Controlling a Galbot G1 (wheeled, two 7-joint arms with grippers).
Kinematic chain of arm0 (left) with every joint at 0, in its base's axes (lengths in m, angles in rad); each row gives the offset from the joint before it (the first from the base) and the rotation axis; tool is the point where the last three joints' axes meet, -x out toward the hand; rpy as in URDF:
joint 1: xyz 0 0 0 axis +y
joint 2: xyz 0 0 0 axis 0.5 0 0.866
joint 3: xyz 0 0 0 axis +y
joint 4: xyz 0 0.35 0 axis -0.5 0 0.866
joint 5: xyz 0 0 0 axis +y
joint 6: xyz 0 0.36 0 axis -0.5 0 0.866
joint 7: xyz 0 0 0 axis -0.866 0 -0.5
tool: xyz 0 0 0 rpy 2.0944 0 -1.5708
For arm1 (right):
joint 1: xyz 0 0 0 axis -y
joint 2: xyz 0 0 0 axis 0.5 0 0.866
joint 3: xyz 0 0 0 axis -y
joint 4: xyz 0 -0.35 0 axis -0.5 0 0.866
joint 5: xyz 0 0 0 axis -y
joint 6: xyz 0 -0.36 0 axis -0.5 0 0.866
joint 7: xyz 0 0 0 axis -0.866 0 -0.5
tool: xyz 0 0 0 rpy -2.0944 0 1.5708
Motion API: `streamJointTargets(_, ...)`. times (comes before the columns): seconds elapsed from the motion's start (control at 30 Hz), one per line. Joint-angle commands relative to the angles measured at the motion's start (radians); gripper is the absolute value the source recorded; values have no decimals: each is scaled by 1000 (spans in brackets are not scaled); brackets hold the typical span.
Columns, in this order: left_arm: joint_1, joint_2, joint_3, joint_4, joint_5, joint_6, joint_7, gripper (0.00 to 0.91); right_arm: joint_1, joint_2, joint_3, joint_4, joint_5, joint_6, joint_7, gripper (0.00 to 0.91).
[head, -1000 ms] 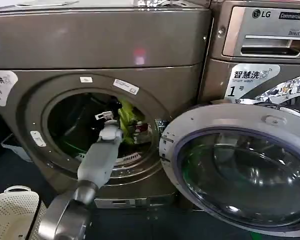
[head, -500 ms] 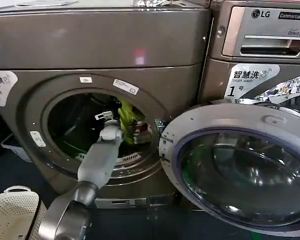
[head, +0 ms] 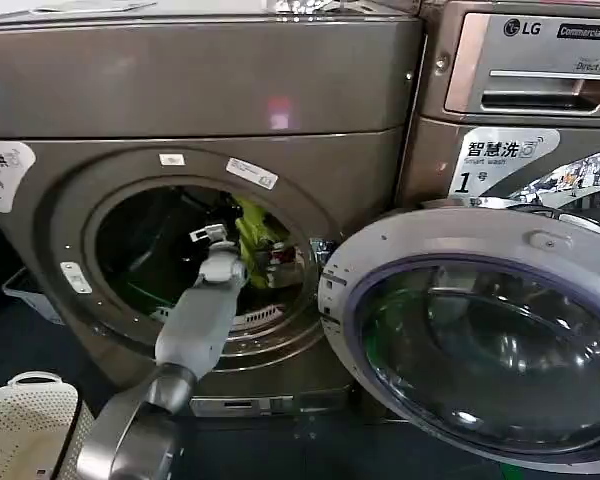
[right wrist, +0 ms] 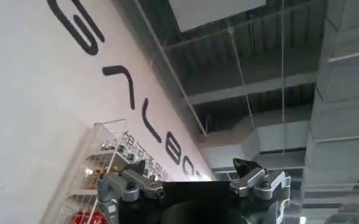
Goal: Grasp the clothes from the dryer.
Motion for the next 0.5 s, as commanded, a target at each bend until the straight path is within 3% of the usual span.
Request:
streamJointTargets(0.03,0,0,-2,0,0,-1,0,0,-2,-1,7,0,2,-7,-5,907)
streamJointTargets(0.5,-6,2,-2,-1,-2,0,1,0,-4,2,16,3,2,-9,-14,907)
